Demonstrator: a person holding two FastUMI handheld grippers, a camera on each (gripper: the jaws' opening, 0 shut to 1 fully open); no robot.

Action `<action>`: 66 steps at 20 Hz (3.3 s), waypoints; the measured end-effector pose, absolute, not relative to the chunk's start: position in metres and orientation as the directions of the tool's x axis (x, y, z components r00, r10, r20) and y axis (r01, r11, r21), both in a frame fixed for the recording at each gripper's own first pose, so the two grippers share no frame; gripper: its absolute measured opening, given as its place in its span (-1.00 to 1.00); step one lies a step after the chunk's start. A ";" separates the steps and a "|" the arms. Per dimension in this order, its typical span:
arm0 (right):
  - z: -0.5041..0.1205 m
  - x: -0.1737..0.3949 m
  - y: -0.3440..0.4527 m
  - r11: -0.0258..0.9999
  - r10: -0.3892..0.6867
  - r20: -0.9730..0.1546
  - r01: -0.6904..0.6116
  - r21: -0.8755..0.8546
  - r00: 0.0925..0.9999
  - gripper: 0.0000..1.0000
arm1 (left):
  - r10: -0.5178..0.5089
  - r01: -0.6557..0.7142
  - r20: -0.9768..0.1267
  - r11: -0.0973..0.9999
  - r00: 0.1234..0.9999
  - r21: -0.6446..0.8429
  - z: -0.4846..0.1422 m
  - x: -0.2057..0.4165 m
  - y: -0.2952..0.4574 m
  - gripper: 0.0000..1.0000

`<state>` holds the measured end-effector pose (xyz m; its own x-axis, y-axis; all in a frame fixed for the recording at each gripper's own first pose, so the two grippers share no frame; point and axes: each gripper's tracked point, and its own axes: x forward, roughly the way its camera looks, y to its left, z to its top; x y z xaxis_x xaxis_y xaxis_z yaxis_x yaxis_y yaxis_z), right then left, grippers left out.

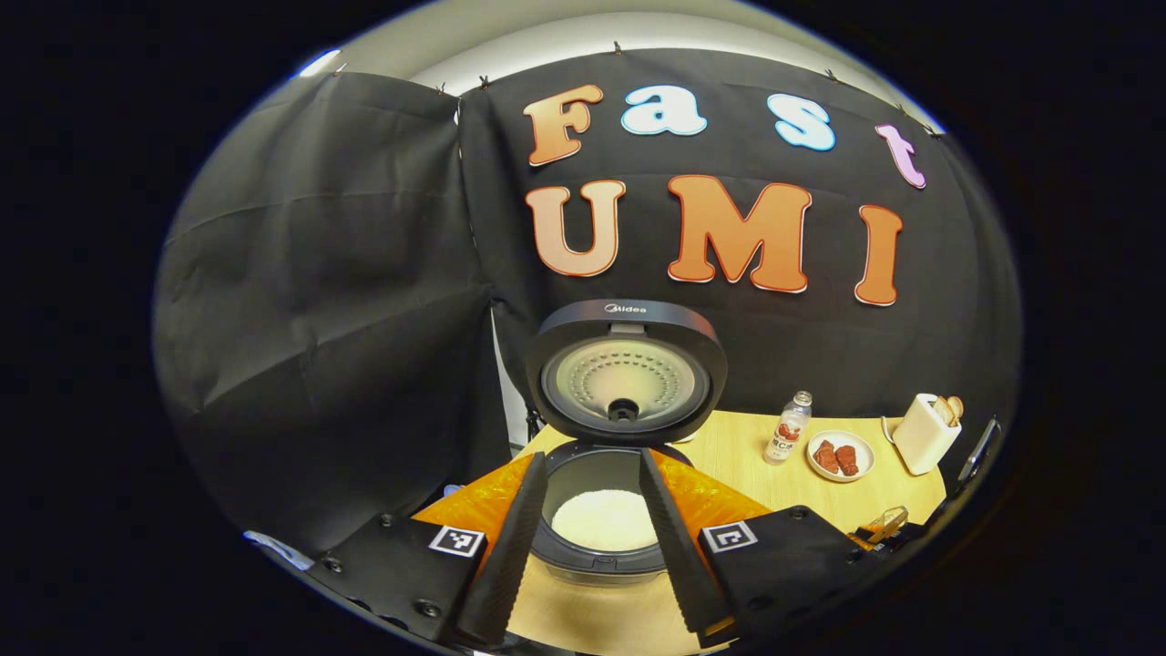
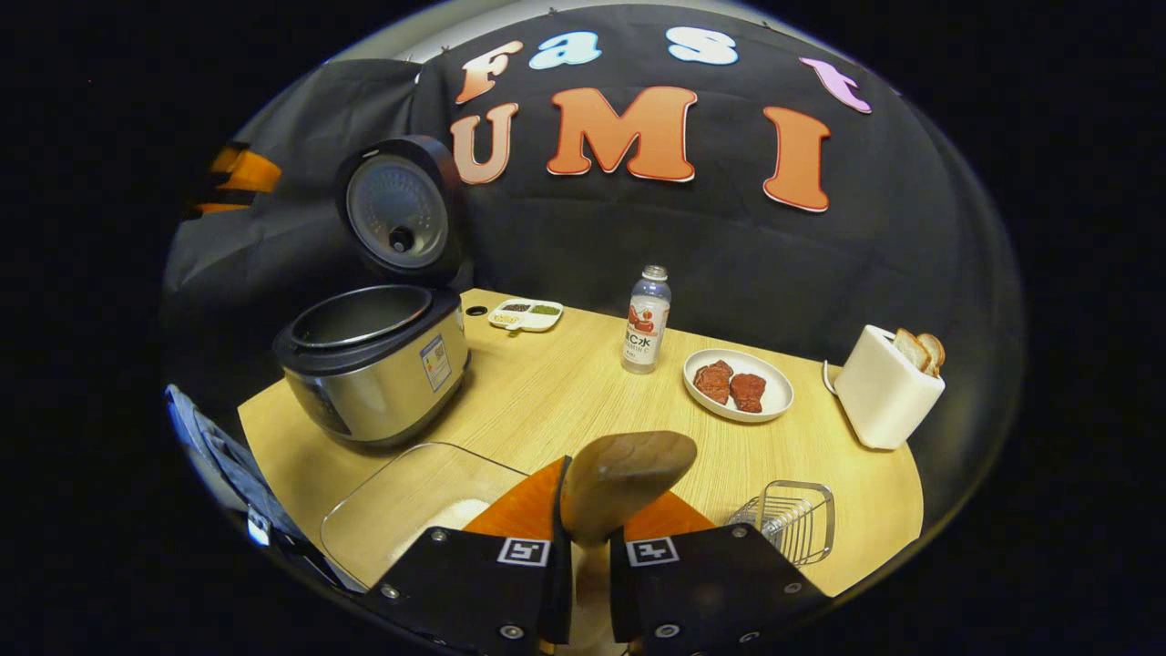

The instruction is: Close the left gripper, press the button to open the rice cooker; take a wooden spoon from the chopstick holder with the right hand, scoop a spoonful of rice and pour it into the rice cooker, then put the wooden spoon back into the chopstick holder.

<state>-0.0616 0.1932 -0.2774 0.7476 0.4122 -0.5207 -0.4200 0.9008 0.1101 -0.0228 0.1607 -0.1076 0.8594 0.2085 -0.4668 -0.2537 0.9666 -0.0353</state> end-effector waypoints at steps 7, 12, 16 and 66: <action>-0.293 -0.080 0.175 0.931 0.348 -0.546 -0.349 0.107 0.762 -0.67 | 0.195 -0.261 -0.512 0.964 0.836 -0.059 -0.130 -0.020 0.157 0.45; -0.306 -0.100 0.174 0.936 0.326 -0.615 -0.336 0.105 0.717 -0.72 | 0.181 -0.271 -0.539 0.958 0.823 -0.091 -0.142 -0.019 0.156 0.29; -0.307 -0.102 0.179 0.944 0.293 -0.646 -0.320 0.079 0.705 -0.81 | 0.191 -0.300 -0.557 0.948 0.809 -0.110 -0.150 -0.022 0.165 0.29; -0.257 -0.080 0.181 0.359 0.694 -0.464 0.294 0.886 0.550 -0.79 | 0.240 -0.306 -0.518 0.951 0.821 -0.043 -0.131 -0.011 0.193 0.29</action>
